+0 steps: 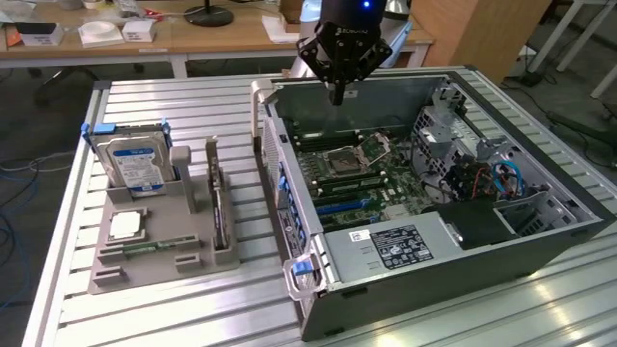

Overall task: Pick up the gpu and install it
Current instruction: 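Reach for the gpu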

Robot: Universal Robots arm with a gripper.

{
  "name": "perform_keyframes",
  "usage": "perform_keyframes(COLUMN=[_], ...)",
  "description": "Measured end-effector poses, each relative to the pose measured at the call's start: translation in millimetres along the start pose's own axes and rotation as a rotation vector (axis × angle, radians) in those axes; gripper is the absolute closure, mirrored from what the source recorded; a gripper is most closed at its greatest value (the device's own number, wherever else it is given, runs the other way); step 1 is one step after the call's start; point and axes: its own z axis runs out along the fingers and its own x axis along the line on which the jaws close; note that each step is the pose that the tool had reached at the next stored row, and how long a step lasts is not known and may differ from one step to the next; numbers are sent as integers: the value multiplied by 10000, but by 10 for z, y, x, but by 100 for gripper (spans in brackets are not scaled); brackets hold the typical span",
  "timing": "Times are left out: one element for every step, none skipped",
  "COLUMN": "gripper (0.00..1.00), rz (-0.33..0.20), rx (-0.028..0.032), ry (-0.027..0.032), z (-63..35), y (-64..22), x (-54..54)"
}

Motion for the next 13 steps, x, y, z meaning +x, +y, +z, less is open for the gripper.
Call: perform_keyframes(gripper=[90, 90, 90, 90, 90, 90, 90, 90, 90, 90, 90, 90, 90], rz=[1, 1, 1, 1, 0, 0, 0, -1, 0, 0, 1, 1, 0], rx=[0, -1, -1, -1, -1, -1, -1, -1, -1, -1, -1, -1, -1], ry=[-1, -1, -1, -1, -1, 0, 0, -1, -1, -1, -1, -1, -1], z=[0, 0, -1, -1, -1, -2, -3, -3, -3, -3, -4, -4, -5], y=[-1, -2, -3, -5, -6, -7, -9, -10, -11, -12, -13, -15, -16], x=[15, 29, 44, 58, 73, 90, 106, 122, 138, 154, 171, 188, 205])
